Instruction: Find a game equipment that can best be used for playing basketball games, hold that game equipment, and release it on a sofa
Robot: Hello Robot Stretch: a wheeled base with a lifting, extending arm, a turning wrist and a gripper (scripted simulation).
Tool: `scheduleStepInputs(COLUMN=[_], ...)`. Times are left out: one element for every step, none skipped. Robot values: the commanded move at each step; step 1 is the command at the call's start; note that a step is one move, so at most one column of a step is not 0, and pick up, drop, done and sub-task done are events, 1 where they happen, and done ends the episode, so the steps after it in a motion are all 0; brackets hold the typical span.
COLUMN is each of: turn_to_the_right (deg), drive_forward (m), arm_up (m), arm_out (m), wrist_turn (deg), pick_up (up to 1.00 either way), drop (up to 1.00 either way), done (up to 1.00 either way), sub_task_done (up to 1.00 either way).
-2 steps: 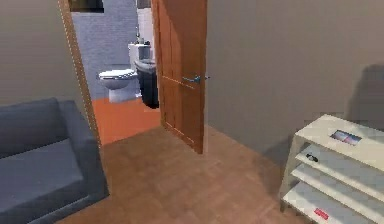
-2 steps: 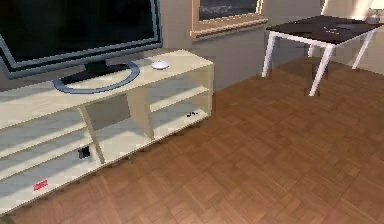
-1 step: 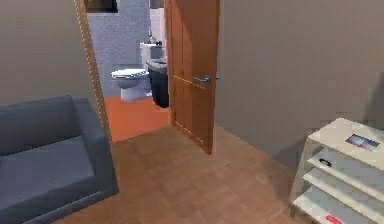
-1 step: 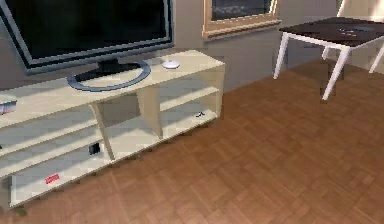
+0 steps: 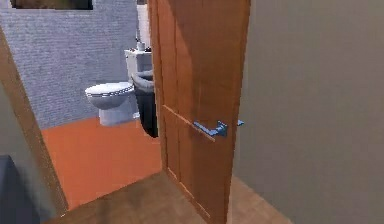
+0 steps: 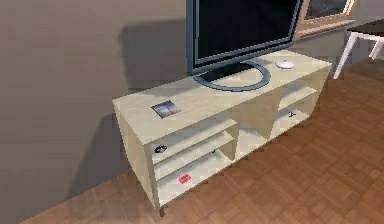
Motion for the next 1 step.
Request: scheduleStepInputs(turn_to_the_right=[-3.0], drive_forward=[0.00], arm_up=[0.00], arm_out=[0.00], wrist_turn=[0.0], pick_up=[0.00], drop=[0.00], done=[0.00], sub_task_done=[0.00])
